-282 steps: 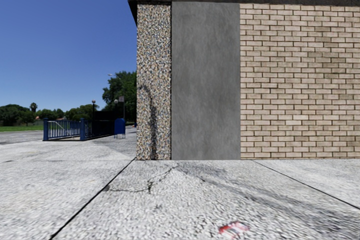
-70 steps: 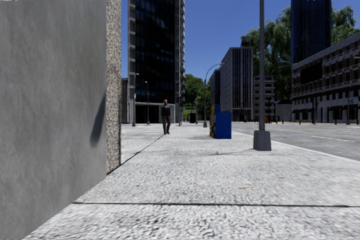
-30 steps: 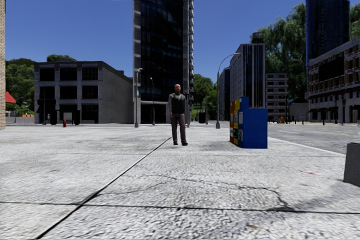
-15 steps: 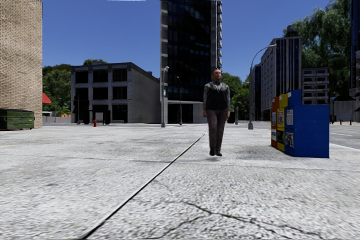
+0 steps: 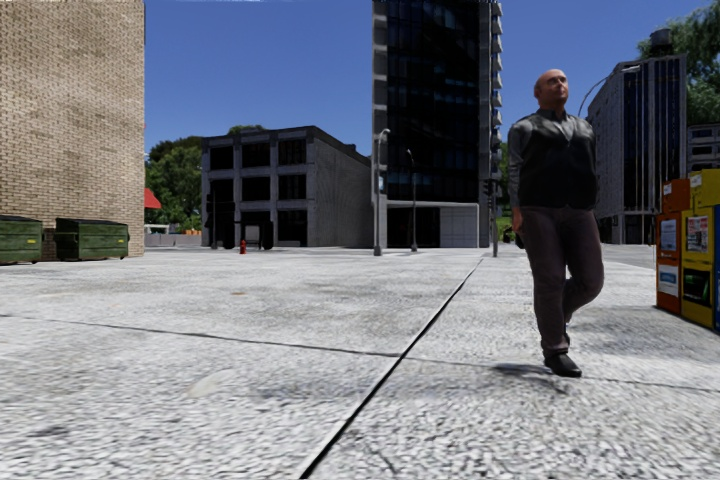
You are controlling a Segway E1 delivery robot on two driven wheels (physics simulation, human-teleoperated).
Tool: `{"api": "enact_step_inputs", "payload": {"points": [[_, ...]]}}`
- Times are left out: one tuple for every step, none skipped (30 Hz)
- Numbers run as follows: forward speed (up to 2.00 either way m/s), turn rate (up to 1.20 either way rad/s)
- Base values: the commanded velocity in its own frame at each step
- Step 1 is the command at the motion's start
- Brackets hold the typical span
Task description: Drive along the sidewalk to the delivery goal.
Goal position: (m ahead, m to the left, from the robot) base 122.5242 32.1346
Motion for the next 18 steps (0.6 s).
{"api": "enact_step_inputs", "payload": {"points": [[2.00,0.03],[2.00,0.00],[2.00,0.00],[2.00,0.00],[2.00,0.00],[2.00,0.00],[2.00,0.00],[2.00,0.00],[2.00,0.00],[2.00,0.00],[2.00,0.00],[2.00,0.00],[2.00,0.00],[2.00,0.00],[2.00,0.00],[2.00,0.00],[2.00,0.00],[2.00,0.00]]}}
